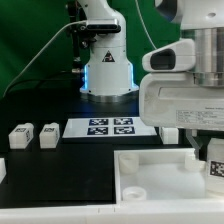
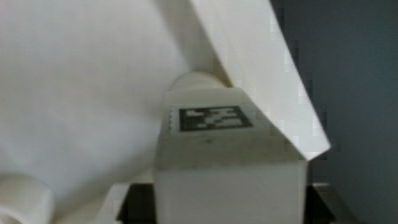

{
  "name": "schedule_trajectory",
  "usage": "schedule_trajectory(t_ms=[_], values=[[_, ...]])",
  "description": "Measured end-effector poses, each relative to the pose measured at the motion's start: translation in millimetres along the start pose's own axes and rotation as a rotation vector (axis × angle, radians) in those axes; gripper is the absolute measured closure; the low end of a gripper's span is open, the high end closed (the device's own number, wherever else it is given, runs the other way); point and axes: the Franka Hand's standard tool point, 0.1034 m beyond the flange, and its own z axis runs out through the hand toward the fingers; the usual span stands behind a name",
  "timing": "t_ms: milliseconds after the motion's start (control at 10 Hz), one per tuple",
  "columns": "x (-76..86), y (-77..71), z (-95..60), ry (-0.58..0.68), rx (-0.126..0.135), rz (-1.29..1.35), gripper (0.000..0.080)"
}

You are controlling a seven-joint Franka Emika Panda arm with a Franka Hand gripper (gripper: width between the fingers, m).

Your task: Assemble one leg

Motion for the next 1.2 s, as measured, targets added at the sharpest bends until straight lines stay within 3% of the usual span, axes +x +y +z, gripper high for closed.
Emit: schedule_trajectory(t_ms=[300,600,1000,1100,1200], values=[[1.8,4.7,1.5,-0.014,0.011,0.482,0.05],[-1.1,8.3,2.6,-0.057,0.054,0.947,0.0499],[-2.3,8.7,3.6,-0.059,0.057,0.913,0.0496],[-3.8,8.1,4.0,-0.047,0.051,0.783,0.0252],[-8.2,4.7,4.6,-0.032,0.042,0.58,0.0179]])
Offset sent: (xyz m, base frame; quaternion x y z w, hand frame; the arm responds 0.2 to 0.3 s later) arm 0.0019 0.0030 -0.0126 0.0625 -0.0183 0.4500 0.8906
